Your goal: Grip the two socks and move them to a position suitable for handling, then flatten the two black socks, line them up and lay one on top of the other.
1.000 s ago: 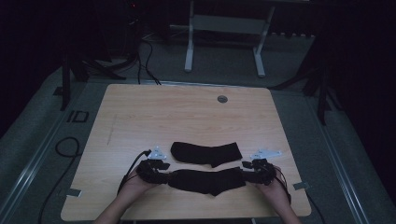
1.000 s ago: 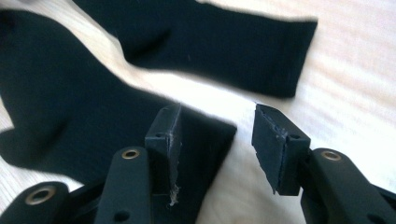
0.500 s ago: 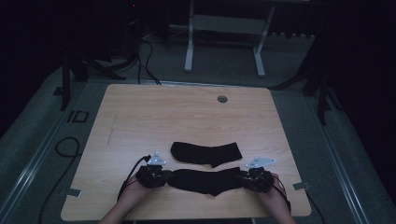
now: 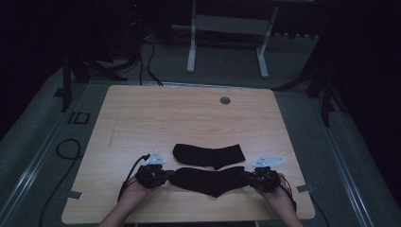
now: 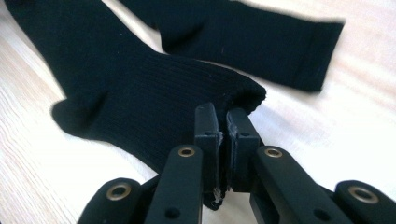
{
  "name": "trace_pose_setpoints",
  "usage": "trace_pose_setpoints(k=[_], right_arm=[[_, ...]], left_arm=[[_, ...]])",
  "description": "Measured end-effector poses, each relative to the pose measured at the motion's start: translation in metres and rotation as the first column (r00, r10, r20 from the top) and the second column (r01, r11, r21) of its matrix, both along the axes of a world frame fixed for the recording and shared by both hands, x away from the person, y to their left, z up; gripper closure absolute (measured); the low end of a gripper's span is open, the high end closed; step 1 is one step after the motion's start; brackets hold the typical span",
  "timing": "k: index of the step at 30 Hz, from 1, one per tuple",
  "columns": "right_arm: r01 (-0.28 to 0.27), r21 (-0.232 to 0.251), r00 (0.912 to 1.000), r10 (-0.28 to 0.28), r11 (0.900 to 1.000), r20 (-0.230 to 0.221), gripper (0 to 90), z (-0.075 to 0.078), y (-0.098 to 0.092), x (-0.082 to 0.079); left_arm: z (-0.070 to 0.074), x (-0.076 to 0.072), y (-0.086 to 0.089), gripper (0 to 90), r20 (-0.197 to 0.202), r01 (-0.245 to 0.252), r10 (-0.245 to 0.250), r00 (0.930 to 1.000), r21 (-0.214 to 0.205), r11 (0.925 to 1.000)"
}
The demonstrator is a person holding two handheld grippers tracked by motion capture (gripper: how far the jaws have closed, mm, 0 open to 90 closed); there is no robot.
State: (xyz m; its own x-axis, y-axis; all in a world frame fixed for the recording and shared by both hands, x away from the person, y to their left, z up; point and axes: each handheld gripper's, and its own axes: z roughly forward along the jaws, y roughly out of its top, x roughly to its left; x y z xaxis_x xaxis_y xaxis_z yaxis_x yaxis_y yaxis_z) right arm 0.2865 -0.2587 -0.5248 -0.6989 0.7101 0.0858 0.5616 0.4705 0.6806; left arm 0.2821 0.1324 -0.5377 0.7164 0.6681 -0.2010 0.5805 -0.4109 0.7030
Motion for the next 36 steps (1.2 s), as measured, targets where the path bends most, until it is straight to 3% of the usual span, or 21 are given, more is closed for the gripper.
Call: trace_pose_setpoints(k=[7,14,18,20,26,30,36], right_arm=[[0.013,0.028,0.9985,-0.015,0.9995,0.053,84.8,0.025,0.000,0.021],[0.033,0.029,0.9946,-0.036,0.9990,0.097,84.7,0.045,0.001,0.044],[0.038,0.037,0.9949,-0.041,0.9986,0.092,84.7,0.049,0.002,0.055],[0.039,0.040,0.9960,-0.042,0.9984,0.078,84.7,0.047,0.004,0.061],[0.058,0.021,0.9980,-0.059,0.9981,0.022,84.7,0.025,0.007,0.077],[0.073,0.004,0.9972,-0.073,0.9973,-0.017,84.5,0.011,0.008,0.086],[0.095,-0.033,0.9946,-0.096,0.9950,-0.041,84.4,-0.003,0.007,0.094]], left_arm=[[0.025,0.022,-0.001,86.5,0.046,-0.024,0.025,0.9986,-0.018,0.9996],[0.038,0.043,-0.002,86.6,0.042,-0.021,0.022,0.9989,-0.018,0.9996],[0.045,0.055,-0.001,86.5,0.045,-0.035,0.035,0.9983,-0.008,0.9994],[0.045,0.061,0.001,86.5,0.047,-0.047,0.047,0.9978,-0.003,0.9989],[0.032,0.081,0.000,86.5,-0.025,-0.038,0.038,0.9990,0.018,0.9991],[0.025,0.090,0.000,86.4,-0.052,-0.041,0.042,0.9978,0.027,0.9988],[0.011,0.100,-0.006,86.4,-0.080,-0.031,0.036,0.9962,0.063,0.9975]])
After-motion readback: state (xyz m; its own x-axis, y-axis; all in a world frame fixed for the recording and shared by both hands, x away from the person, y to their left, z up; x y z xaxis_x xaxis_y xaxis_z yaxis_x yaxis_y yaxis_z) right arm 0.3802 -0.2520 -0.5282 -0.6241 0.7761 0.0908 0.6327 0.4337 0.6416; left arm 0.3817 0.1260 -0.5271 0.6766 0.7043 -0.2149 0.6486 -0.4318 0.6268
